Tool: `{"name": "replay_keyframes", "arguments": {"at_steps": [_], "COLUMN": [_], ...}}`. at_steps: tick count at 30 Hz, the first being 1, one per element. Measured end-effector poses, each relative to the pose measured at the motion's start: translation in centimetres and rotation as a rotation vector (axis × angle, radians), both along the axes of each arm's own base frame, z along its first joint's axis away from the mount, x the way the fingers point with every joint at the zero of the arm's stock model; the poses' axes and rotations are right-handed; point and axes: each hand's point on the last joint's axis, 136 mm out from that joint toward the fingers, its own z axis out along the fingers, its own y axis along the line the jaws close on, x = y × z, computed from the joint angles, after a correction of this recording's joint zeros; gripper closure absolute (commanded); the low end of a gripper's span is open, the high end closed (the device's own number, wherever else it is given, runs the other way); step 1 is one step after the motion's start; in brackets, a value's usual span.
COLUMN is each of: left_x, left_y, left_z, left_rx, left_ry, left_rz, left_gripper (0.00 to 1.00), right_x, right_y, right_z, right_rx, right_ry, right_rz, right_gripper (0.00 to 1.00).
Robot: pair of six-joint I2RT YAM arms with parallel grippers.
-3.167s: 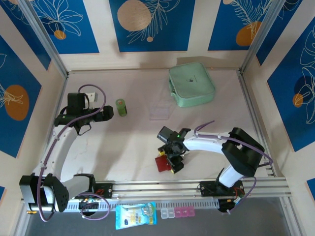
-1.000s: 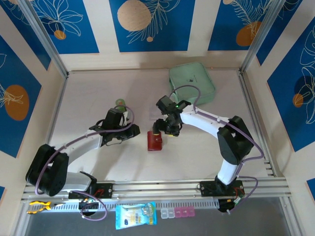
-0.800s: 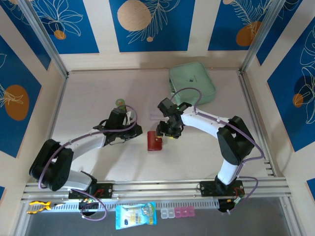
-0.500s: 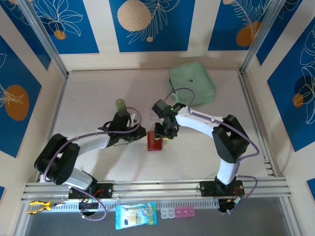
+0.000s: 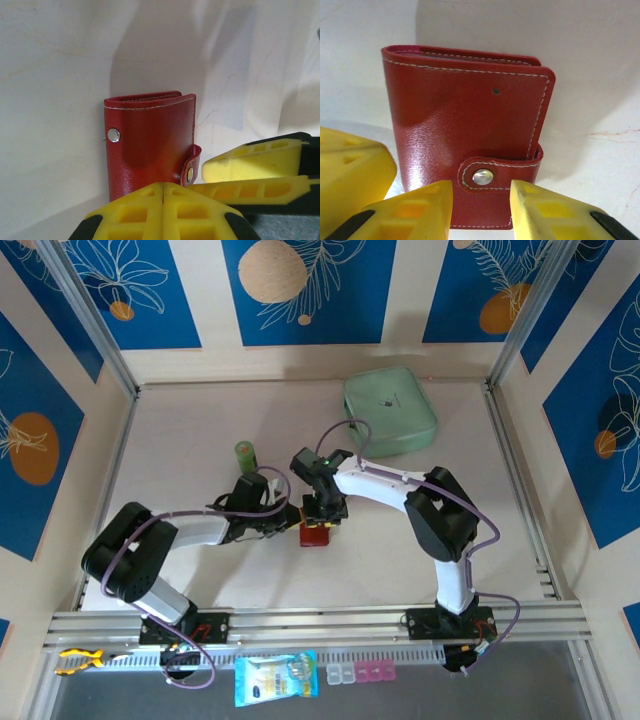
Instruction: Take the credit cards out of the card holder
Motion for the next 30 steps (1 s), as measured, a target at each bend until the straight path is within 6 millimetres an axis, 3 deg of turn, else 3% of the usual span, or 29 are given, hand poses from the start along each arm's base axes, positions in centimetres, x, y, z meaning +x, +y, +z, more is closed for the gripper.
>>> {"name": "replay_keyframes", "arguments": {"at_steps": [12, 26, 30], "left_x": [-0.3, -0.4, -0.4], "left_y": [0.1, 0.2, 0.3], "left_z": [-1.5, -1.8, -2.0], "left_rx": [0.023, 0.031, 0.038], "left_ry": [0.039, 0.045, 0.051], "left_rz": [-0.004, -0.001, 0.002], "left_gripper": [1.00, 1.00, 1.00], "right_x": [0.5, 0.5, 0.6], "right_y": [0.5, 0.4, 0.4], "right_z": [-1.2, -1.1, -0.9], "right_rx": [-0.029, -0.029, -0.028], "right_ry": [0.009, 0.003, 0.000], "right_rz": [0.014, 0.019, 0.017], "right_gripper": [0.65, 0.98, 1.00]}}
